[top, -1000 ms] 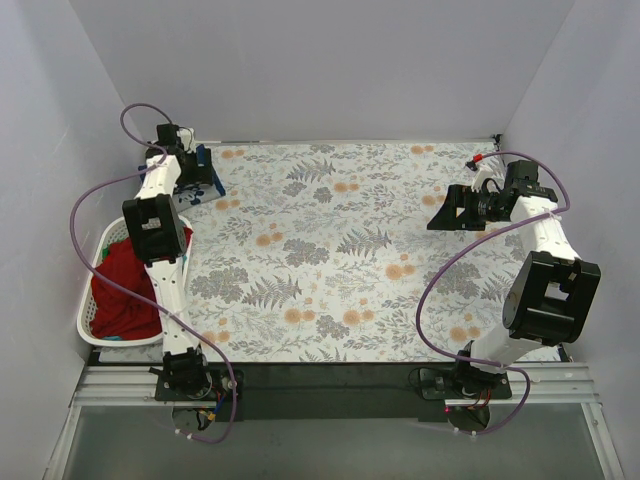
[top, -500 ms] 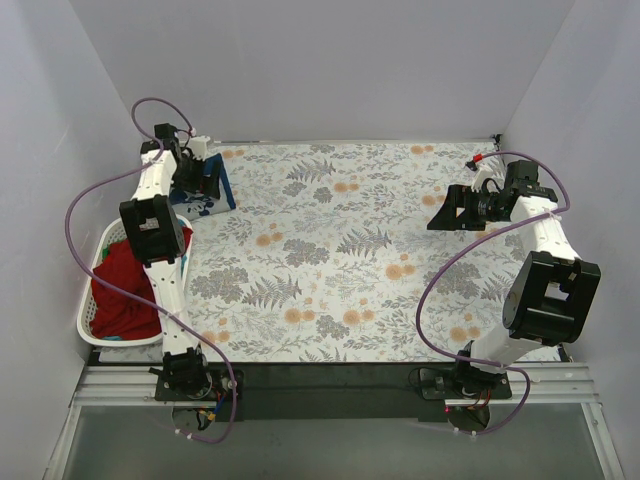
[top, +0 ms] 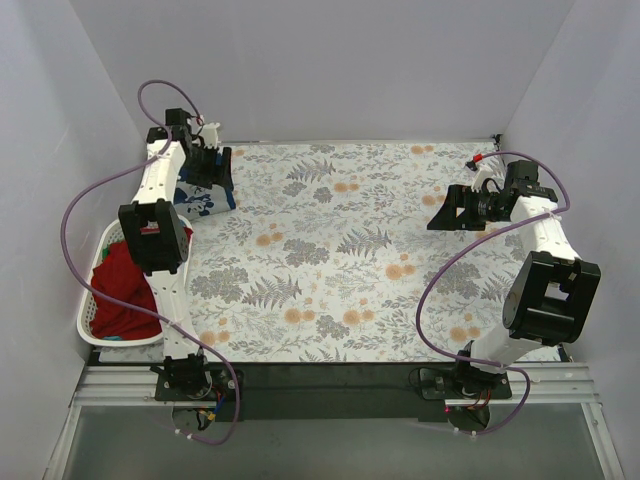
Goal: Fold and stack the t-shirts
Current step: Neatly place the folded tshirt to the corner
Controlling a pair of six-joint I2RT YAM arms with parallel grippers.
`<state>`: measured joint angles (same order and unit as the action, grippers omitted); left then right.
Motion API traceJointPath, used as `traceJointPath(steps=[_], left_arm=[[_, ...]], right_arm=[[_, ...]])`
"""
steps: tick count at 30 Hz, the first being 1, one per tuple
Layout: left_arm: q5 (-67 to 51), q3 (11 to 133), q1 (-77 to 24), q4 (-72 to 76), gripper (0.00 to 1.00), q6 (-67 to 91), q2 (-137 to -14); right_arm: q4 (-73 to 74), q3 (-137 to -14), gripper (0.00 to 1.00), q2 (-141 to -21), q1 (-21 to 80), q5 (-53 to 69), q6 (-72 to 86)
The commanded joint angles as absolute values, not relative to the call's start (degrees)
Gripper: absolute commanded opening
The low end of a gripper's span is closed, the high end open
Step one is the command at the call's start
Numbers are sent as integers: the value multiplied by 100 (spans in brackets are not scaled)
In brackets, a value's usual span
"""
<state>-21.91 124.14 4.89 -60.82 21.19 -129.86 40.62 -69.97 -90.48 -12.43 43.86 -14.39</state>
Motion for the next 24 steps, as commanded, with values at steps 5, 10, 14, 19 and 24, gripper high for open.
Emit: traceJointPath(steps=[5, 10, 14, 19, 24], left_arm=[[-1697, 12050, 790, -7593, 68, 3462, -12884], [-1231, 11751, 861, -7576, 71, 3428, -12937], [-854, 11690, 897, -7270, 77, 3437, -13104], [-510, 11856, 905, -6838, 83, 3621, -13552], [-203, 11918, 896, -6488, 85, 3797, -13790]], right_arm=[[4157, -7207, 98, -9026, -1275, 4465, -1503], [4157, -7225, 98, -9061, -1283, 4447, -1503], [4157, -7277, 98, -9140, -1274, 4482, -1503], [4148, -7295, 98, -9202, -1274, 4447, -1503], [4148, -7277, 98, -9193, -1274, 4386, -1529]])
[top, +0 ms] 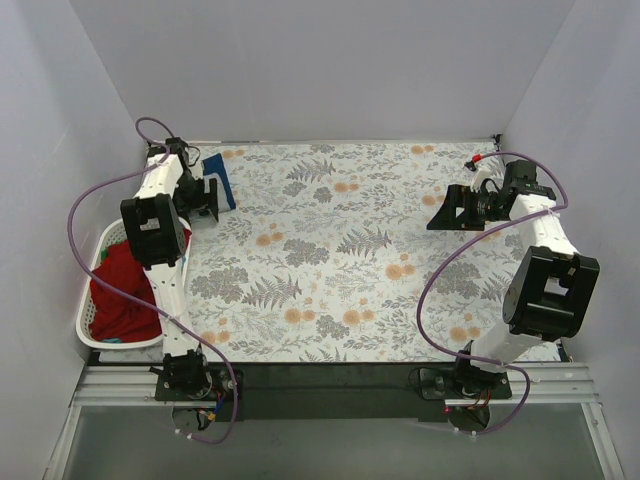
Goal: Fold and stack the t-shirts
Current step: Neatly place the folded tshirt to the corner
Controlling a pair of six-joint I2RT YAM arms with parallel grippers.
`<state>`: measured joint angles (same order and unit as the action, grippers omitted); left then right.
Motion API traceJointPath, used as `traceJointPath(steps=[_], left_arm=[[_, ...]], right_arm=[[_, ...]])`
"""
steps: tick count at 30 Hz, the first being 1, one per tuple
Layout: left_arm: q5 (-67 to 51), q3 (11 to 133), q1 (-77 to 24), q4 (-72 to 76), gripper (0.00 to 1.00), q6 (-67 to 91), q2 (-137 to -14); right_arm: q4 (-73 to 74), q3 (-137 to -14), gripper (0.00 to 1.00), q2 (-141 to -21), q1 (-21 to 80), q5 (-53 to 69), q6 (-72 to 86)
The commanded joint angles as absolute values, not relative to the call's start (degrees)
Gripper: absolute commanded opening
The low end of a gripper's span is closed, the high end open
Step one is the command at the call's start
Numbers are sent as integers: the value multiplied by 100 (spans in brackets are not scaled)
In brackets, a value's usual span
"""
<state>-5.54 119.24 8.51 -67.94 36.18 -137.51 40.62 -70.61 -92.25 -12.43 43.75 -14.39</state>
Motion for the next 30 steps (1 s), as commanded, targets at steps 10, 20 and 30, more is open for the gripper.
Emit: traceJointPath(steps=[10, 20, 30], left_arm=[[334, 11900, 888, -5503, 88, 3175, -13948], [282, 12682, 905, -5344, 93, 2848, -14423], [237, 12612, 905, -4764, 93, 2601, -14564]], right_arm=[[4183, -7330, 98, -9272, -1274, 4386, -1547], [4184, -7339, 98, -9308, -1274, 4386, -1564], [4184, -7304, 98, -9308, -1274, 4351, -1573]])
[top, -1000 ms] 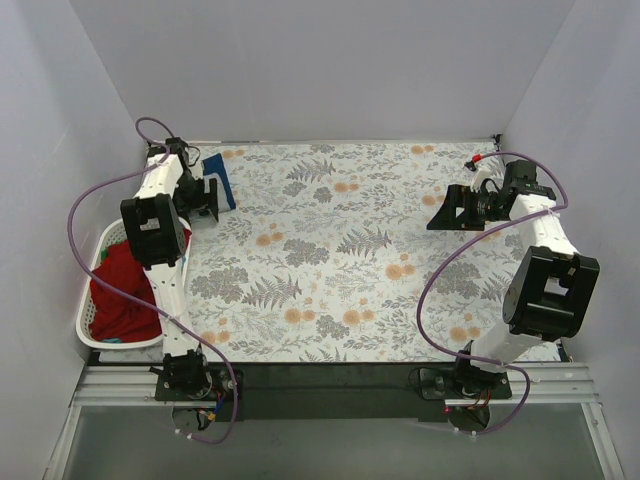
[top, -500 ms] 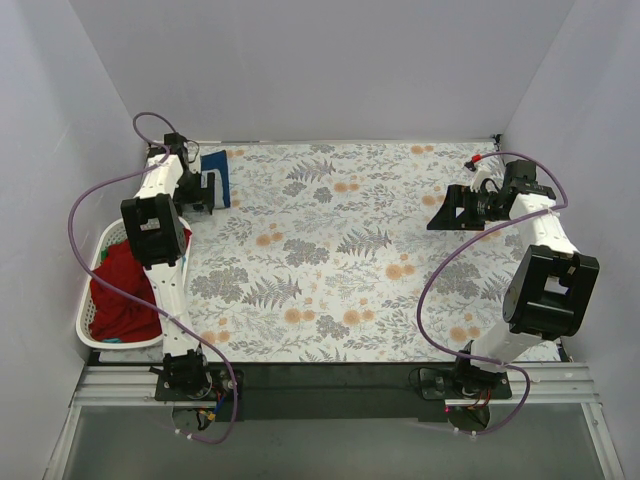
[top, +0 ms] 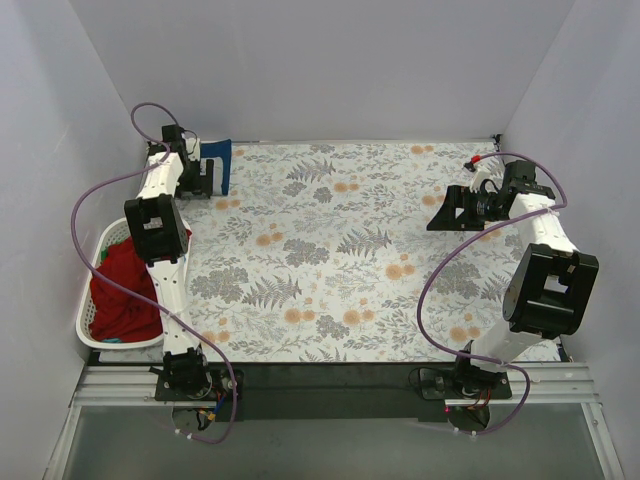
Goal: Fold and stack the t-shirts
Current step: Neatly place the folded tshirt to the corner, then reset both grippers
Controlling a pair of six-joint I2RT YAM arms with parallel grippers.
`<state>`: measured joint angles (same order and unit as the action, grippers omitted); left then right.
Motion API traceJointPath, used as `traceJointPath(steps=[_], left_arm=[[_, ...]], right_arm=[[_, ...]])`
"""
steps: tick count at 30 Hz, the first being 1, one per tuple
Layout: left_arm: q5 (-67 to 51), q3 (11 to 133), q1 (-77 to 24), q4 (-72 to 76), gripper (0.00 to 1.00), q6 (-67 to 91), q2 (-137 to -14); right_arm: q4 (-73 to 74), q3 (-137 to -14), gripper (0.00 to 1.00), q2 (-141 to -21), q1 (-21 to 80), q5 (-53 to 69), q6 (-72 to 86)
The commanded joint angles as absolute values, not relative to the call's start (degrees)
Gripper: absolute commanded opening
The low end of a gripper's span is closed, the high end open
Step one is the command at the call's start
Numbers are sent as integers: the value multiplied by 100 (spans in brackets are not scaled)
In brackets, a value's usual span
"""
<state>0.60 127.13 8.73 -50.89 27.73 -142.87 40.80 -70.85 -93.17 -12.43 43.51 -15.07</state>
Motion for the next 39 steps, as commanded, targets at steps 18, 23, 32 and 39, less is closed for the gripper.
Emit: traceJointPath(steps=[18, 23, 32, 39], left_arm=[[-764, 12533, 888, -5439, 98, 2505, -13211], [-843, 12613, 642, -5836, 98, 2443, -12448], [-1300, 11348, -922, -5617, 98, 3049, -11119], [-1802, 8994, -1537, -4589, 98, 3770, -10056]], right_arm=[[4245, -7549, 98, -9308, -1275, 4482, -1670], [4324, -7839, 98, -9299, -1274, 4509, -1722], [4474, -8042, 98, -9168, -1283, 4360, -1889], [4526, -7375, 98, -8728, -1274, 4017, -2337]])
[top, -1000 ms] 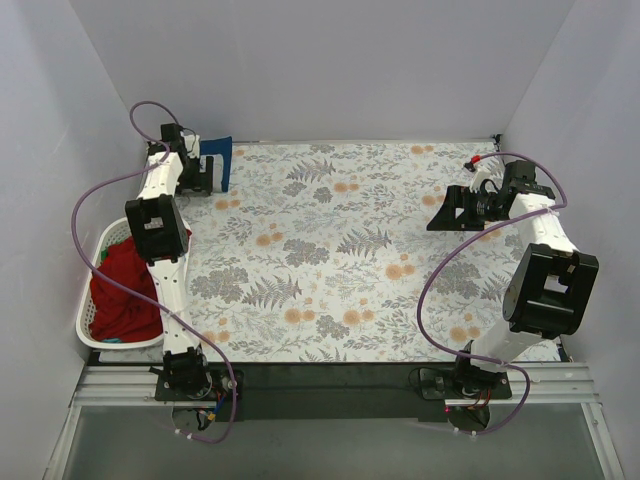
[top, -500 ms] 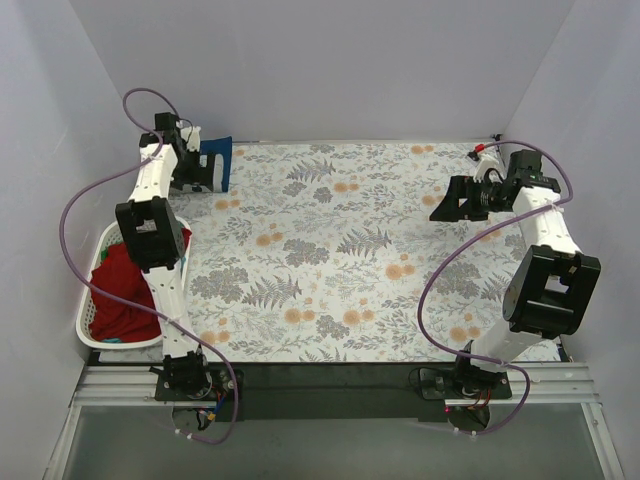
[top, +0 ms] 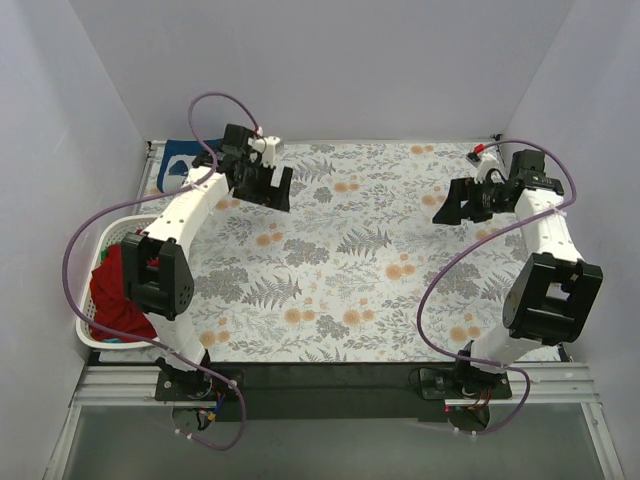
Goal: Fold and stack the t-shirts
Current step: Reset both grippers
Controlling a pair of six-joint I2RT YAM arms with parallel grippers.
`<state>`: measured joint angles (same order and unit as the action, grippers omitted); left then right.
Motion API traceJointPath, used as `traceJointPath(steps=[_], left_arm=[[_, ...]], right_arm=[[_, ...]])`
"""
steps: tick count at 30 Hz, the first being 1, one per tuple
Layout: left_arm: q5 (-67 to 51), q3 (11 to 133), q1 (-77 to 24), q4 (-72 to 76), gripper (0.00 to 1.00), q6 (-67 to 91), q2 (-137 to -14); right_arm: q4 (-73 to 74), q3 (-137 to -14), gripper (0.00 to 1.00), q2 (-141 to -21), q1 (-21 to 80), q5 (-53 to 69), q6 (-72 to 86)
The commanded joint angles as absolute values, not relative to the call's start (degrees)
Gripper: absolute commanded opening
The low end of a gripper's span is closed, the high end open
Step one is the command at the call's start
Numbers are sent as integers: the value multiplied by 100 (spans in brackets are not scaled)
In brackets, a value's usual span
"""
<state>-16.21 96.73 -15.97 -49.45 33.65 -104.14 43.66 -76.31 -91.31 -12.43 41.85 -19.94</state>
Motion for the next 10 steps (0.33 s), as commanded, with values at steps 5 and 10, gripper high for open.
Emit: traceJointPath(steps=[5, 10], left_arm=[[-1696, 7816, -1810, -4070, 98, 4007, -9651], [-1372, 7489, -1898, -3806, 98, 4244, -9501]], right_arm=[[4491, -6436, 98, -8202, -1274, 3762, -2706], [4491, -5995, 98, -7858, -1274, 3639, -2777]])
